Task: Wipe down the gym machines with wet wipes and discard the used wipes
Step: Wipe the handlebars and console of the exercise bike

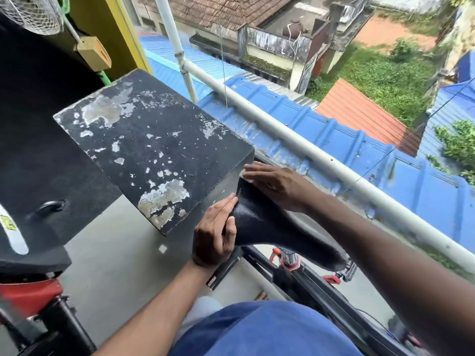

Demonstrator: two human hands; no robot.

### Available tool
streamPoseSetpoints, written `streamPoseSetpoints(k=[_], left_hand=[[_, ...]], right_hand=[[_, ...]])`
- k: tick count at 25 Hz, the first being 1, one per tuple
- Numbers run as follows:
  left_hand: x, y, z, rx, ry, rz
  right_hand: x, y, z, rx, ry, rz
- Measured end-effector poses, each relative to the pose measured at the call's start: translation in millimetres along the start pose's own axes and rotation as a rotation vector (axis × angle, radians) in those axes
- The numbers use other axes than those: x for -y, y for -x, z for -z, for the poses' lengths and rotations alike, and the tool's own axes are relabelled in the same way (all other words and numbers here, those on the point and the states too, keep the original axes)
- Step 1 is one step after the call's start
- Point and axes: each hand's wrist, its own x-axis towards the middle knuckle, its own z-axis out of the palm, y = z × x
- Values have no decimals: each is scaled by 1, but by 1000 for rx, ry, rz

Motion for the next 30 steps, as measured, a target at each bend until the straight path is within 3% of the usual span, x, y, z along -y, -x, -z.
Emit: streamPoseSetpoints(k=[5, 12, 15, 18, 20, 25, 30], left_hand=[[-6, 9, -5, -50, 30, 148], [-3, 8, 4, 36, 130, 183], [0, 6, 13, 60, 187, 229], [10, -22, 29, 70, 160, 136], [17, -65, 30, 199, 113, -18], [10, -159, -12, 775, 41, -511], [14, -197, -39, 1090, -66, -628]], right_hand=[[22, 58, -9, -30, 132, 91], [10, -16, -24, 49, 246, 4], [22, 33, -14, 3, 134, 28], [40, 93, -29, -45, 129, -93], [48, 113, -43, -88, 224, -188], [70, 125, -73, -297, 398, -363], [101, 111, -106, -618, 397, -588]])
